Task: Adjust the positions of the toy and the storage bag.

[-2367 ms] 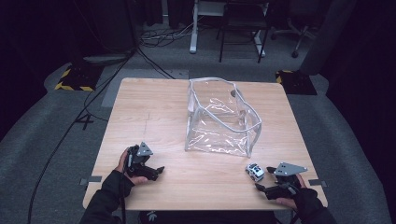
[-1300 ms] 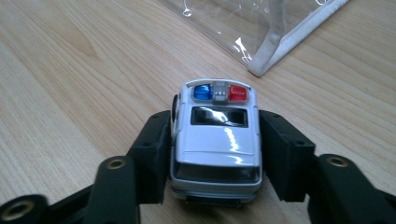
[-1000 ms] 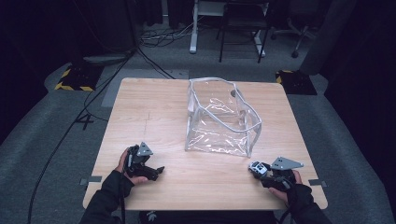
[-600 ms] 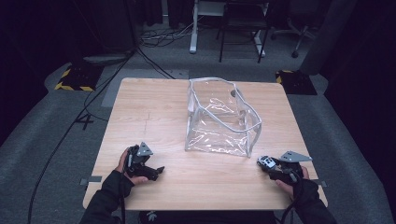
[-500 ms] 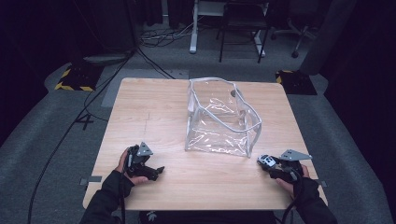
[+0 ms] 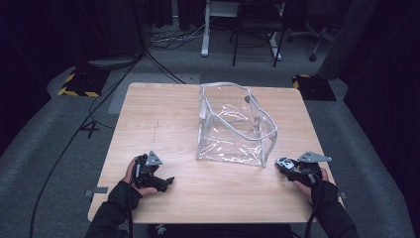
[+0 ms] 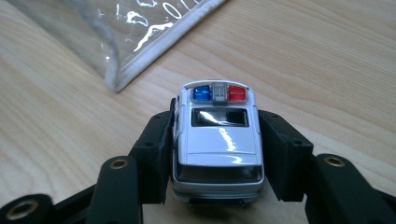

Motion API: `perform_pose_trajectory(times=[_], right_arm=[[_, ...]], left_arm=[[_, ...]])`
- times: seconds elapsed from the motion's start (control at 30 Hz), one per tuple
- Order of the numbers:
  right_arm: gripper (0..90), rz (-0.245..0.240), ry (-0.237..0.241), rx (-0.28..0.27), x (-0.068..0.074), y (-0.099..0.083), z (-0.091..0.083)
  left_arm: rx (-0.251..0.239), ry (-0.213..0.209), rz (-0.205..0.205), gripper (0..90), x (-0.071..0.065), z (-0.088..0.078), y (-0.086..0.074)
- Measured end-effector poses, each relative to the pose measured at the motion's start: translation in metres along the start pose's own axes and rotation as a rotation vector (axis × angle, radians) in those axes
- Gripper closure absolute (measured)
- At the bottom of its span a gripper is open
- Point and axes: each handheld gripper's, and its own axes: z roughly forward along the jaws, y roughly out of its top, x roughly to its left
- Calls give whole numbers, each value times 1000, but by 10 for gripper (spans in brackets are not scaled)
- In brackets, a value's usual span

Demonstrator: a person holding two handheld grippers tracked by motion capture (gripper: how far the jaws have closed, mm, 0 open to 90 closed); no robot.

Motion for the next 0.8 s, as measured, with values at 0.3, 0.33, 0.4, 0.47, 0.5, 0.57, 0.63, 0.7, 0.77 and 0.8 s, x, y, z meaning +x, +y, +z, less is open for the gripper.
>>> perform_pose_trajectory(times=[0.3,0.33,0.4,0.47,0.5,0.57,0.63,0.7,0.77,0.8], right_arm=[[486,13,-10,1,-24,18,22],[486,13,-10,1,-24,18,22],[486,21,-12,1,-30,24,29],[486,17,-11,0,-32,26,31],[485,16,-6,3,-33,28,32],[484,16,5,-1,-36,30,36],[483,22,16,-8,-39,31,38],[470,38,29,-14,-41,33,41],[416,33,50,-13,-45,32,40],[353,30,54,-11,-45,32,40]], left_arm=[[1,0,2,6,0,0,0],[2,0,2,6,0,0,0],[0,0,1,6,0,0,0],[2,0,3,6,0,0,0],[1,0,2,6,0,0,0],[2,0,2,6,0,0,0],[1,0,2,6,0,0,0],[2,0,2,6,0,0,0],[1,0,3,6,0,0,0],[2,0,2,6,0,0,0]])
